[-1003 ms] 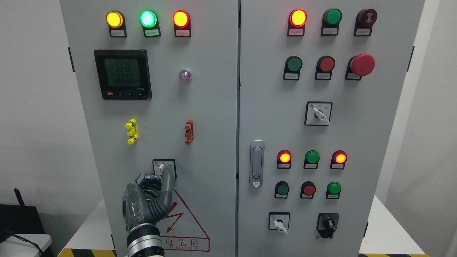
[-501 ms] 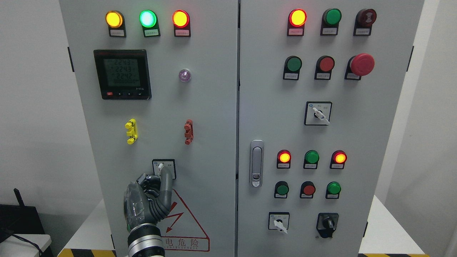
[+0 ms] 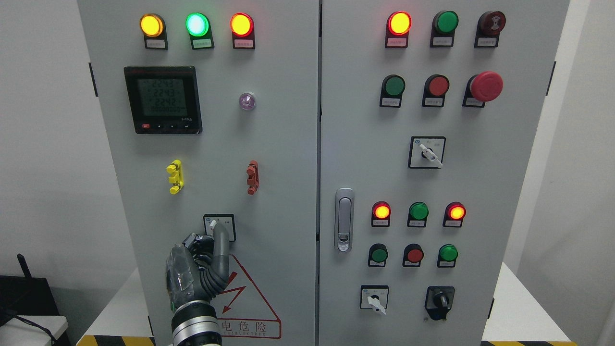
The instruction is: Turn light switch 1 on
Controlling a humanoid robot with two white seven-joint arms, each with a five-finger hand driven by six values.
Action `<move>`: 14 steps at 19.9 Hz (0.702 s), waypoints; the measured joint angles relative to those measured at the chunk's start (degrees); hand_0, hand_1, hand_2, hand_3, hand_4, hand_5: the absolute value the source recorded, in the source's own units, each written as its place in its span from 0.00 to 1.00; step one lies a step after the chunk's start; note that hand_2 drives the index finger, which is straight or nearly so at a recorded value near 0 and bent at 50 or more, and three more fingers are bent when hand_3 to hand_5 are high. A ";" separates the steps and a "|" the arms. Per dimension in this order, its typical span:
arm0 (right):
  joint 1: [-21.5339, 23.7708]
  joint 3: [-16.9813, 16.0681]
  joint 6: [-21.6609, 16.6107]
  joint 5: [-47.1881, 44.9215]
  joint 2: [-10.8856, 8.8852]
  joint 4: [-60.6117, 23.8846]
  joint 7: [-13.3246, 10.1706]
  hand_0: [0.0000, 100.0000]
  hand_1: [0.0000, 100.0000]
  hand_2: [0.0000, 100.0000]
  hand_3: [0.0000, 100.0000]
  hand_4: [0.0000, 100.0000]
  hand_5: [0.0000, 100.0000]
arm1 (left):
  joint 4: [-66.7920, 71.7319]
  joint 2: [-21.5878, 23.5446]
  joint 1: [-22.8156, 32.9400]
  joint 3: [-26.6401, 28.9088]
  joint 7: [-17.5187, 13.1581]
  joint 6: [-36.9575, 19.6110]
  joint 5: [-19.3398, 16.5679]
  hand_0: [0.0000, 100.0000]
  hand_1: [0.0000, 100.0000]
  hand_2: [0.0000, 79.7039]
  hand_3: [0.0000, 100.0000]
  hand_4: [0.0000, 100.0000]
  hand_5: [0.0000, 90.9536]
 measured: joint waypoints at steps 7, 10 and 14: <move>0.00 0.00 0.00 0.00 0.00 0.01 -0.10 0.12 0.39 0.00 0.00 0.00 0.00 | -0.01 0.00 -0.01 -0.13 0.08 -0.02 0.52 0.61 0.19 0.71 0.80 0.84 0.88; 0.00 0.00 0.00 0.00 0.00 0.01 -0.23 0.12 0.39 0.00 0.00 0.00 0.00 | -0.01 0.00 -0.01 -0.19 -0.20 0.03 0.63 0.61 0.20 0.71 0.80 0.84 0.88; 0.00 0.00 0.00 0.00 0.00 0.02 -0.26 0.12 0.39 0.00 0.00 0.00 0.00 | -0.01 0.00 -0.01 -0.23 -0.46 0.17 0.76 0.58 0.15 0.71 0.80 0.83 0.88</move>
